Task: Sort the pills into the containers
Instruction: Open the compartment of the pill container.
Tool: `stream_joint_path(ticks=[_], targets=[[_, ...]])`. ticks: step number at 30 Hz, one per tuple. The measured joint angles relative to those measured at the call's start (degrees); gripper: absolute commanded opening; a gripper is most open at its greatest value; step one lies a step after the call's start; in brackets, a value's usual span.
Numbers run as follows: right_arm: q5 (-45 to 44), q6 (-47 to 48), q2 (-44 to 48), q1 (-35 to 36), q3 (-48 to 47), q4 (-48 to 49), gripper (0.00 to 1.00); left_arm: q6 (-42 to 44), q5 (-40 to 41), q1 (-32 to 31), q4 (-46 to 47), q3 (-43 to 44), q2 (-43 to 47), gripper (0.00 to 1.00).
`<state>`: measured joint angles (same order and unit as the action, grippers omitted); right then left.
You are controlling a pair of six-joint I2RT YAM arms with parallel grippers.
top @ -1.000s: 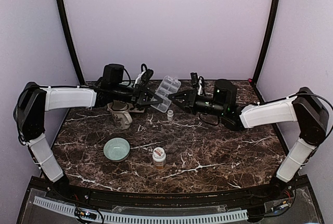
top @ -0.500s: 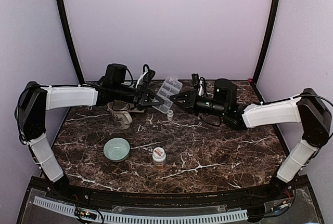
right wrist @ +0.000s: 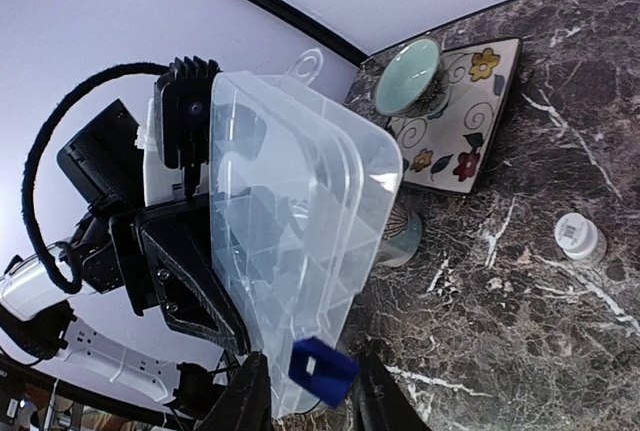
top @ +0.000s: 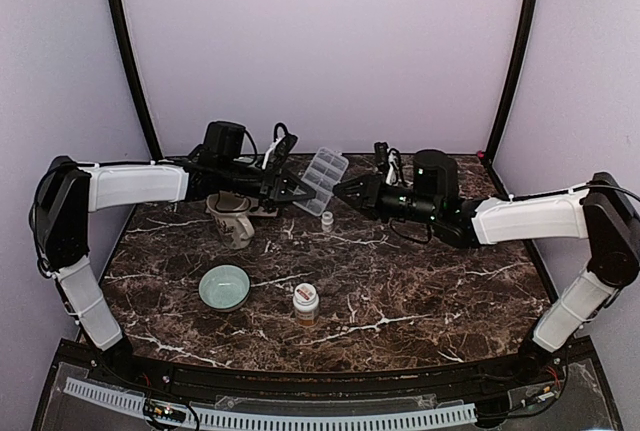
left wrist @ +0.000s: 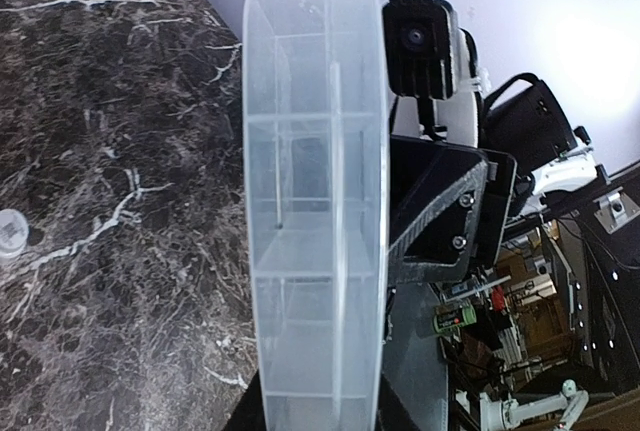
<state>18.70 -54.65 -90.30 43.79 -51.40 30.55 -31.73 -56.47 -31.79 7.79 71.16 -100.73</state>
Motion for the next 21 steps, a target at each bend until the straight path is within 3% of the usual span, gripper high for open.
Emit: stream_joint_path(ticks=[10, 16, 21], targets=[[-1.75, 0.81, 0.35, -0.09, 0.04, -3.23, 0.36, -0.04, 3.04, 1.05, -1.55, 0.0, -0.68, 0.0], [-1.79, 0.68, 0.33, -0.09, 0.11, -2.97, 0.53, -0.59, 2.38, 1.05, -1.29, 0.0, -0.68, 0.0], [-1.51, 0.0, 0.11, -0.09, 0.33, -0.61, 0.58, -1.05, 1.31, 1.05, -1.05, 0.0, -0.68, 0.0]])
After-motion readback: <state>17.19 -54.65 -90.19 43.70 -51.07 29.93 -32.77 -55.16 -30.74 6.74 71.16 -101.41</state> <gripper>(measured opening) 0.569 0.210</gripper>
